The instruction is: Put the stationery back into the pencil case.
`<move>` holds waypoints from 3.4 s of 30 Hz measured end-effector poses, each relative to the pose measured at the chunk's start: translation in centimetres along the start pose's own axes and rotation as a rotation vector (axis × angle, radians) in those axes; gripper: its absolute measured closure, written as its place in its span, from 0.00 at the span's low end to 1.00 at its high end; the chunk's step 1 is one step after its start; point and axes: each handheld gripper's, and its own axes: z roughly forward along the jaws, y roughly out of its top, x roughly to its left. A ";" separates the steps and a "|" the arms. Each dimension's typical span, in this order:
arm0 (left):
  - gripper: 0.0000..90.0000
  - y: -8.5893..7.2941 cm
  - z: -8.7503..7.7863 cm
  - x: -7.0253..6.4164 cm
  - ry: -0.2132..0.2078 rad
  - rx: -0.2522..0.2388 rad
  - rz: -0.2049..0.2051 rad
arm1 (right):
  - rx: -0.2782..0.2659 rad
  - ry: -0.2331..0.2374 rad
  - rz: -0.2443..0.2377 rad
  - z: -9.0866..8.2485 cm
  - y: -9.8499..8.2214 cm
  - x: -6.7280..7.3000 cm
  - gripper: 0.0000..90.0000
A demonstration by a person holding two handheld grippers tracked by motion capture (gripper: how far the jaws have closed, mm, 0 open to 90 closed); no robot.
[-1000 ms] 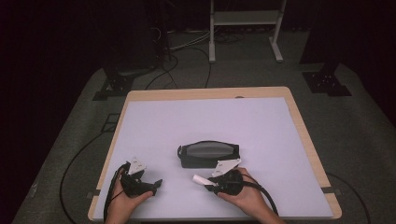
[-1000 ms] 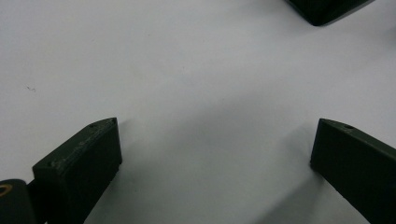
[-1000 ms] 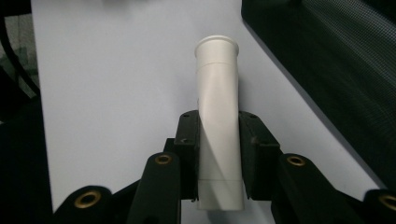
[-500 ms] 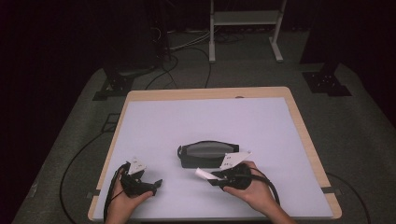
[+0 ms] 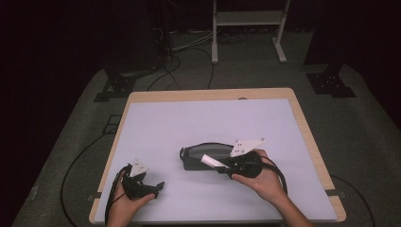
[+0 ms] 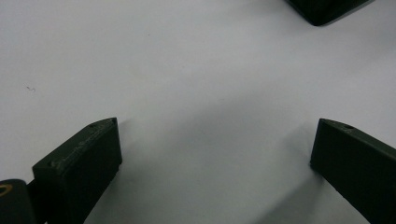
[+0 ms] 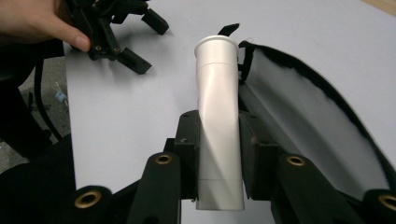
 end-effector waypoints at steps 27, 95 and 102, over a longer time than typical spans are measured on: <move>0.01 0.0 0.0 0.0 0.000 -0.002 -0.001 | 0.063 -0.030 0.002 3.2 1.8 -5.2 0.76; 0.01 0.0 0.0 0.0 0.000 0.002 0.000 | -0.004 -0.316 0.219 -6.8 -9.3 -6.8 0.21; 0.01 0.0 0.0 0.0 0.000 0.002 0.000 | -0.001 -0.334 0.228 -7.4 -10.8 -6.9 0.22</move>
